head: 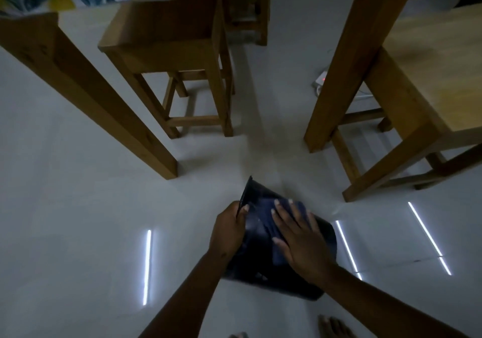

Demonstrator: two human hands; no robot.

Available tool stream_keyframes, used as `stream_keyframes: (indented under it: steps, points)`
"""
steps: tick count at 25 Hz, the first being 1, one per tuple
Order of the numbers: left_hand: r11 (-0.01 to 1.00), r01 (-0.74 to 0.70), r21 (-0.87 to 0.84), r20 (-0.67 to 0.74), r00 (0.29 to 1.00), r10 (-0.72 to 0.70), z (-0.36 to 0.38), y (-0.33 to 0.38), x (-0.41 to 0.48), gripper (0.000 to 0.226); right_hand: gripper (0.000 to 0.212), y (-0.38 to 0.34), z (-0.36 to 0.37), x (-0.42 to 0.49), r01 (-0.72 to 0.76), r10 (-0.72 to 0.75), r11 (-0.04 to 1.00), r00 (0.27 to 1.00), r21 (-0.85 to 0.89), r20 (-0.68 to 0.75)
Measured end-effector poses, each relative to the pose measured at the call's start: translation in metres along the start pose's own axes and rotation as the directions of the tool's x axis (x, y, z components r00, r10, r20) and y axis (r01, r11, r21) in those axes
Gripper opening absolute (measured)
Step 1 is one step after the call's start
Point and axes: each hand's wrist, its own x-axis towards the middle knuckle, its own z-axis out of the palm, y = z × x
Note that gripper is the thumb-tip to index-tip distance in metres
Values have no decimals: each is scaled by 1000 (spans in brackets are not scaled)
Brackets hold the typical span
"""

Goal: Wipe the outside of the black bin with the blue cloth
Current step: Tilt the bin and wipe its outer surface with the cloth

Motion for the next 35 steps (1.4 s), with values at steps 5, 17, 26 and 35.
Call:
stream_keyframes:
  steps: [5, 17, 26, 35]
  points:
    - [1000, -11, 17, -31, 999, 12, 3, -5, 13, 34, 58, 36, -4, 52, -282, 257, 921, 958, 267, 127]
    - [991, -26, 128, -90, 995, 38, 12, 0, 27, 32, 64, 11, 0, 32, -286, 289, 944, 957, 161, 10]
    - [985, -68, 160, 90, 994, 55, -9, -12, 8, 19, 53, 60, -3, 46, -287, 287, 898, 957, 333, 49]
    - [969, -80, 233, 65, 996, 67, -2, 4, 34, 33, 55, 32, -3, 34, -152, 159, 974, 987, 168, -26]
